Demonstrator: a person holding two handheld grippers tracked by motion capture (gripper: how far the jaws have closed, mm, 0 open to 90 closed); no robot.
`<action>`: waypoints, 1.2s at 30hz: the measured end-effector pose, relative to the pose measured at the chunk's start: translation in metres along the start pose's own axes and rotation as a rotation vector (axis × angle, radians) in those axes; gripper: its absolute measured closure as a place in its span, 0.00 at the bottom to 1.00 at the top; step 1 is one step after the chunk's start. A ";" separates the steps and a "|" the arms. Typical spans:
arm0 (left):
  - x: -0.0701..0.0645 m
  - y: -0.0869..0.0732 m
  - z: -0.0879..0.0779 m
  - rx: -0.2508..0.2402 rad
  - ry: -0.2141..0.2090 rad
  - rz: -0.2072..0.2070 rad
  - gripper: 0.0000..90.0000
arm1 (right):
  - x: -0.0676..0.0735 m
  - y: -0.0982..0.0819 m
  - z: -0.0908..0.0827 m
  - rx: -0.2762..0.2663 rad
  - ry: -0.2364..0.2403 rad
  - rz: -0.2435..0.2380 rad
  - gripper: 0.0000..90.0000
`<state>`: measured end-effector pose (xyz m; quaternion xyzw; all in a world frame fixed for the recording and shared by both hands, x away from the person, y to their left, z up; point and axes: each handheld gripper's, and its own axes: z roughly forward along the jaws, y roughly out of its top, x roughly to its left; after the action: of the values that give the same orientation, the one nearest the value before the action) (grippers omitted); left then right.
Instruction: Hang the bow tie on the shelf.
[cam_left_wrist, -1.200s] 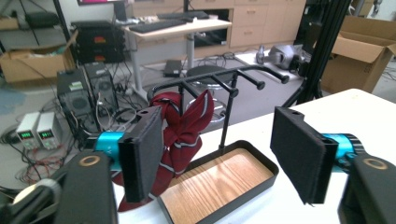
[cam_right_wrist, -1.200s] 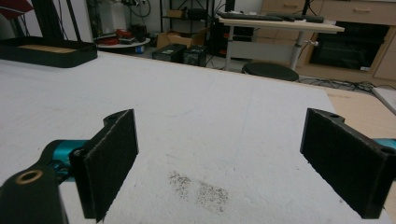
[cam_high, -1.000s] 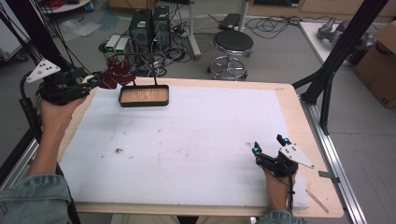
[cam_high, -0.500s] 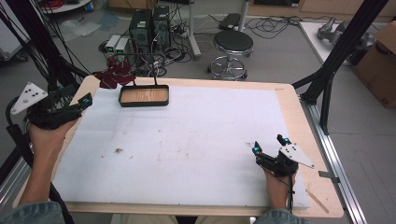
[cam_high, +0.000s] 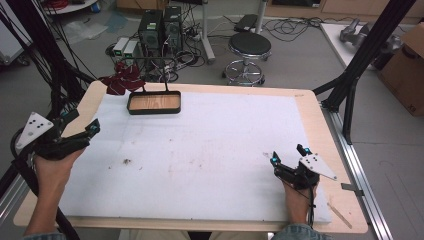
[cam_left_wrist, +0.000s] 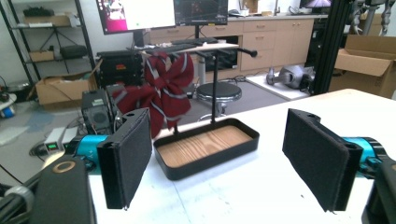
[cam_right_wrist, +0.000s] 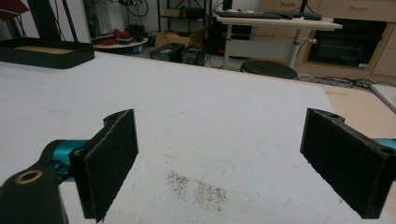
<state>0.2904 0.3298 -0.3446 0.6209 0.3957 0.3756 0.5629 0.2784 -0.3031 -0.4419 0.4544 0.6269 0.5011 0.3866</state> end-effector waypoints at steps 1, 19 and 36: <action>-0.002 -0.004 -0.001 0.002 0.006 0.003 0.26 | 0.000 0.000 0.000 0.001 -0.001 0.003 0.12; -0.017 -0.065 -0.007 0.086 0.001 -0.041 0.26 | 0.000 0.000 0.000 -0.002 0.001 -0.001 0.12; -0.024 -0.089 0.002 0.202 -0.024 -0.088 0.26 | 0.000 0.000 0.000 0.000 -0.001 -0.005 0.12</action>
<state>0.2764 0.3114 -0.4338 0.6609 0.4516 0.3011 0.5183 0.2783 -0.3026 -0.4419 0.4532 0.6279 0.4998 0.3881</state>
